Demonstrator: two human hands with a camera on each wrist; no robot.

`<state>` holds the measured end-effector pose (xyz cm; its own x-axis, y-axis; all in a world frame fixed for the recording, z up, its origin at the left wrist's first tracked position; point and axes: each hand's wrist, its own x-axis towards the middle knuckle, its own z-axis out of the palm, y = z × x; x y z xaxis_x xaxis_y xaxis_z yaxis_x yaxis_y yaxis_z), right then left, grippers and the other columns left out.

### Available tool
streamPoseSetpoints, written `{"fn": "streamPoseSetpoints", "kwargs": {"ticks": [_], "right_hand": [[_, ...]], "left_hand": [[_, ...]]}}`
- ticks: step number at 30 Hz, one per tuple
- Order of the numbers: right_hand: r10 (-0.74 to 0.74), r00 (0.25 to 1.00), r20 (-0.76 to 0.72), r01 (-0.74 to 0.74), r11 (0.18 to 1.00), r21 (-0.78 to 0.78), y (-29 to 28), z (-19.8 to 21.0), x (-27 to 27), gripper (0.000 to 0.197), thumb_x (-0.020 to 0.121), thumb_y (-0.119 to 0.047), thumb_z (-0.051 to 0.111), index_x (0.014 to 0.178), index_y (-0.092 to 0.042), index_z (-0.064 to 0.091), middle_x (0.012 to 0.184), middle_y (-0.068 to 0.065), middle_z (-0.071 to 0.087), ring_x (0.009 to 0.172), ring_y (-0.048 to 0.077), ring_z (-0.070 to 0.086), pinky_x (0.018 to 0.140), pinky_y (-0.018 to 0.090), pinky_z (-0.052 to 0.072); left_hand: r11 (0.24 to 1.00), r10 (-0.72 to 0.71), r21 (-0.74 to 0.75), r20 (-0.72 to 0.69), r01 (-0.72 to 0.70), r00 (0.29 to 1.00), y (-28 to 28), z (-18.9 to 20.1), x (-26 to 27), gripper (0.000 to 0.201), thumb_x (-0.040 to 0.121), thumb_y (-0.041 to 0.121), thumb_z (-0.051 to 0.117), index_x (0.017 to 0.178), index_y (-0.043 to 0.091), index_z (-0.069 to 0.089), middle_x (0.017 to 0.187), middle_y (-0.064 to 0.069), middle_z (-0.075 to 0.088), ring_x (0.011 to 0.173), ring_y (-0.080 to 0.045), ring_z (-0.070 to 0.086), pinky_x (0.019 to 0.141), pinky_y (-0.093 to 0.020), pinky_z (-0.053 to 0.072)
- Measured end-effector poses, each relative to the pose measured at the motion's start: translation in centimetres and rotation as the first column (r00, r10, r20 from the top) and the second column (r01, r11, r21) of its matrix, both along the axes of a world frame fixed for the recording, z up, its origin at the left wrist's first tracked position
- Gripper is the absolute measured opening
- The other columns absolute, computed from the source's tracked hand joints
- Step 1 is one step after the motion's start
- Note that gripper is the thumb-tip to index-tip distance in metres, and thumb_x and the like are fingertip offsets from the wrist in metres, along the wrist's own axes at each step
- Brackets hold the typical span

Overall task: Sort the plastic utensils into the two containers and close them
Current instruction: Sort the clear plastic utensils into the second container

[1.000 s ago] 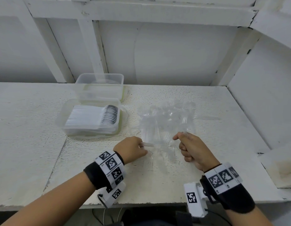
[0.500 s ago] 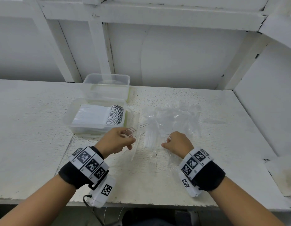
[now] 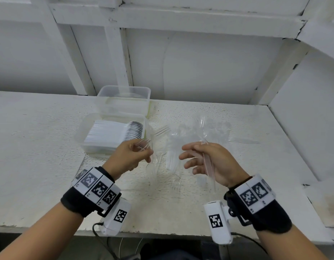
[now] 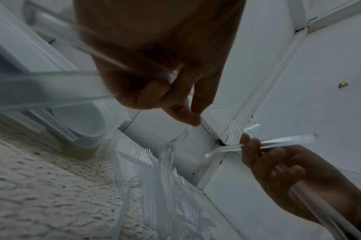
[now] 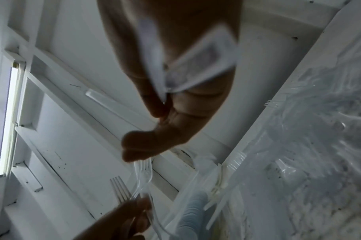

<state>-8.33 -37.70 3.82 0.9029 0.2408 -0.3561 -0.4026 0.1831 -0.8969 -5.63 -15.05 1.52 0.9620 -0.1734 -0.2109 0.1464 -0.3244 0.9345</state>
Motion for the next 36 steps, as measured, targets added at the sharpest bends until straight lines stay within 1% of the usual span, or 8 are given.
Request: {"fn": "streamPoseSetpoints", "kwargs": {"ticks": [3,7,11,14,18,27,32,36], "right_hand": [[-0.036,0.999,0.02,0.035,0.999,0.039,0.4,-0.5,-0.6,0.028,0.097,-0.018,0.04,0.093,-0.001,0.062,0.079,0.011,0.069,0.07,0.021,0.069,0.056,0.028,0.056],[-0.082,0.997,-0.011,0.083,0.99,0.117,1.0,-1.2,-0.8,0.013,0.094,-0.008,0.046,0.095,-0.003,0.058,0.074,0.007,0.065,0.061,0.017,0.067,0.049,0.028,0.054],[-0.149,0.989,-0.023,0.149,0.989,-0.003,1.3,-2.0,-0.2,0.026,0.095,-0.001,0.042,0.107,-0.018,0.056,0.072,0.001,0.051,0.041,0.006,0.038,0.035,0.016,0.029],[-0.22,0.975,-0.028,0.214,0.967,-0.14,1.6,-2.3,0.1,0.021,0.095,-0.012,0.042,0.104,-0.022,0.059,0.075,-0.001,0.046,0.038,0.003,0.026,0.033,0.014,0.017],[-0.146,0.989,0.029,0.149,0.957,-0.248,2.5,-2.1,-0.2,0.024,0.089,-0.042,0.055,0.102,-0.023,0.059,0.089,-0.001,0.059,0.038,0.003,0.026,0.033,0.015,0.02],[-0.337,0.926,0.169,0.371,0.894,-0.252,2.8,-2.5,0.8,0.006,0.091,-0.021,0.059,0.094,-0.016,0.059,0.079,-0.001,0.061,0.036,0.003,0.027,0.033,0.016,0.025],[-0.363,0.857,0.365,0.496,0.773,-0.395,-0.9,-2.2,1.7,0.056,0.091,-0.028,0.058,0.14,-0.01,0.038,0.093,-0.002,0.061,0.047,0.0,0.037,0.035,0.016,0.031],[-0.077,0.92,0.384,0.301,0.766,-0.568,-3.0,-1.4,1.5,0.066,0.087,-0.031,0.062,0.142,-0.006,0.034,0.124,0.006,0.055,0.054,-0.004,0.045,0.035,0.014,0.033]], "left_hand": [[0.998,0.029,-0.051,0.025,-0.027,0.999,-0.2,0.1,-0.1,0.009,0.088,0.007,0.061,0.079,0.006,0.059,0.058,0.0,0.066,0.035,-0.009,0.028,0.035,-0.016,0.024],[0.989,0.059,-0.138,0.056,-0.051,0.997,-0.5,0.4,-0.3,0.014,0.088,0.007,0.06,0.075,0.012,0.061,0.063,-0.002,0.069,0.034,-0.008,0.027,0.035,-0.016,0.024],[0.975,0.094,-0.208,0.089,-0.074,0.992,-0.9,0.7,0.0,0.01,0.088,0.008,0.059,0.078,0.009,0.059,0.07,-0.002,0.071,0.033,-0.007,0.029,0.034,-0.015,0.026],[0.929,0.17,-0.335,0.015,-0.155,0.985,-1.1,0.9,0.3,0.012,0.09,0.009,0.056,0.078,0.012,0.056,0.072,-0.001,0.071,0.031,-0.006,0.027,0.035,-0.015,0.024],[0.849,0.189,-0.475,-0.135,-0.231,0.973,-1.5,1.0,0.5,0.017,0.091,0.012,0.054,0.075,0.017,0.053,0.074,0.002,0.071,0.031,-0.005,0.025,0.04,-0.015,0.023],[0.892,0.096,-0.424,-0.167,-0.16,0.981,-1.8,0.3,0.2,0.008,0.088,0.02,0.058,0.084,0.014,0.054,0.058,0.006,0.058,0.034,-0.005,0.026,0.039,-0.015,0.022],[0.912,0.179,-0.346,-0.146,-0.219,0.973,0.0,-0.4,0.2,0.024,0.092,0.039,0.049,0.093,0.015,0.05,0.056,0.007,0.042,0.038,-0.004,0.027,0.038,-0.016,0.024],[0.916,0.19,-0.331,-0.138,-0.226,0.972,1.5,-1.2,0.2,0.017,0.098,0.026,0.044,0.085,0.015,0.051,0.061,0.002,0.039,0.042,-0.006,0.027,0.04,-0.017,0.023]]}}
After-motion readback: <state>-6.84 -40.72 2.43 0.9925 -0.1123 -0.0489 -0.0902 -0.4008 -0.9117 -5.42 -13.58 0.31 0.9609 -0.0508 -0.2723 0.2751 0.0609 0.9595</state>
